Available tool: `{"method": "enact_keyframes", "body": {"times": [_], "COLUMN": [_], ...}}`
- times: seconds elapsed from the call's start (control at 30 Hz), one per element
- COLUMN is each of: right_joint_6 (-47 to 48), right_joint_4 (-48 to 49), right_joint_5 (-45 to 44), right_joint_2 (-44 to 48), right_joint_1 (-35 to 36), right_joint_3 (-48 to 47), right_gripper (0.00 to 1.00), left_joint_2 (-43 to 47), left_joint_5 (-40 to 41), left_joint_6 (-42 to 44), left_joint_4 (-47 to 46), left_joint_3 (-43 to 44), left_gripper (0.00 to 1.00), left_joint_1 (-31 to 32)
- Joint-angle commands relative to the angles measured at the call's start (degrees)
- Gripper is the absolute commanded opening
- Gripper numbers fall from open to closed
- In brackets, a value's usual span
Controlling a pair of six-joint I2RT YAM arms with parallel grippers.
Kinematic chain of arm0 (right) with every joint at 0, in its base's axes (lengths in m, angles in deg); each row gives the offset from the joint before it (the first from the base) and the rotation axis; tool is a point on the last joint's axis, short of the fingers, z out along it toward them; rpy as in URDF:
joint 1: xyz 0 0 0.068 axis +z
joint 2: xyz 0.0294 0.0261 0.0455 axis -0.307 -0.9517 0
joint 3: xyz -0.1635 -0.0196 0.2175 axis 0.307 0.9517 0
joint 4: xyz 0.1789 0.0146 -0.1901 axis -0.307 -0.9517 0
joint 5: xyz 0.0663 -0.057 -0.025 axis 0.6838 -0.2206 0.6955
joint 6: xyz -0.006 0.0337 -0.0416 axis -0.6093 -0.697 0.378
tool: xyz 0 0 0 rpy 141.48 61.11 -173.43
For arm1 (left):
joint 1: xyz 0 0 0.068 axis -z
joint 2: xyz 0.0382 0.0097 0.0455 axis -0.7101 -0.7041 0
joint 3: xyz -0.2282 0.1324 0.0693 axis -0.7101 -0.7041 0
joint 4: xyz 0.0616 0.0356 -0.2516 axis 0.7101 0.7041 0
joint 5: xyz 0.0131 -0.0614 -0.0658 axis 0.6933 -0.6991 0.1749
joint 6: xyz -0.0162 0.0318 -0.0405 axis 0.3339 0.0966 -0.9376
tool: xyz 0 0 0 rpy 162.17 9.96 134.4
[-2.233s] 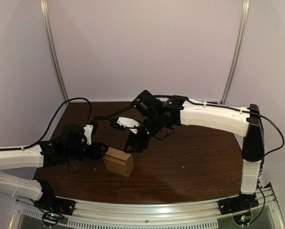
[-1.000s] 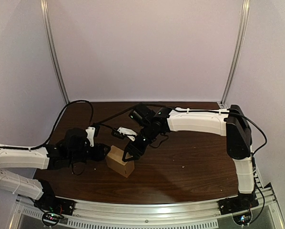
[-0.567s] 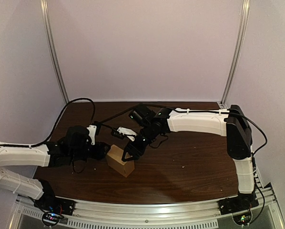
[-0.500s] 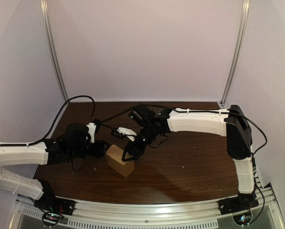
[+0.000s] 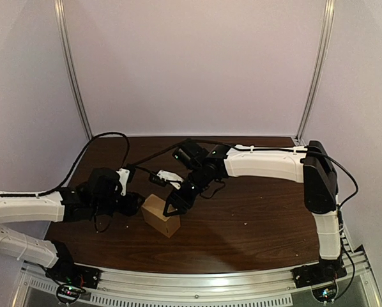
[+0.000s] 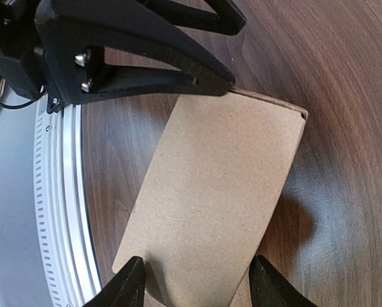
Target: Fold the paper box
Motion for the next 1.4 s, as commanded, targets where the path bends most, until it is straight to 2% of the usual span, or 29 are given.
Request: {"method": "enact_keyframes", "body": {"times": [0.0, 0.17, 0.33, 0.57, 0.8, 1.1, 1.37], "right_joint_6": [1.57, 1.83, 1.99, 0.95, 0.11, -0.48, -2.44], "right_joint_4": [-5.76, -5.77, -5.97, -6.54, -7.55, -8.05, -8.04], "right_joint_5": [-7.12, -7.48, -7.16, -0.85, 1.42, 0.41, -0.21], "right_joint_2": [-3.06, -3.02, -2.62, -1.17, -0.37, 1.01, -2.21], "right_joint_1": [0.29, 0.27, 0.24, -0.45, -0.55, -0.64, -0.7], "right_joint_3": [1.57, 1.65, 1.4, 0.5, -1.06, -3.24, -3.61], "right_gripper": [0.56, 0.56, 0.56, 0.58, 0.6, 0.62, 0.63], "left_joint_2": [-3.83, -6.88, -4.93, -7.12, -8.06, -8.15, -8.01], "left_joint_5": [-1.49, -1.87, -0.4, -0.66, -1.01, -1.12, -1.25], "left_joint_6": [-2.18, -1.99, 0.3, 1.61, 1.03, 1.11, 1.18], "left_joint_4": [-5.51, -8.06, -4.55, -3.11, -4.31, -3.86, -3.8], "left_joint_3": [-5.5, -6.21, -3.14, -1.0, -1.65, -1.64, -1.3], "left_gripper": [0.46, 0.45, 0.45, 0.44, 0.44, 0.44, 0.44], "left_joint_1": [-0.01, -0.01, -0.01, -0.01, -0.01, -0.01, -0.01]}}
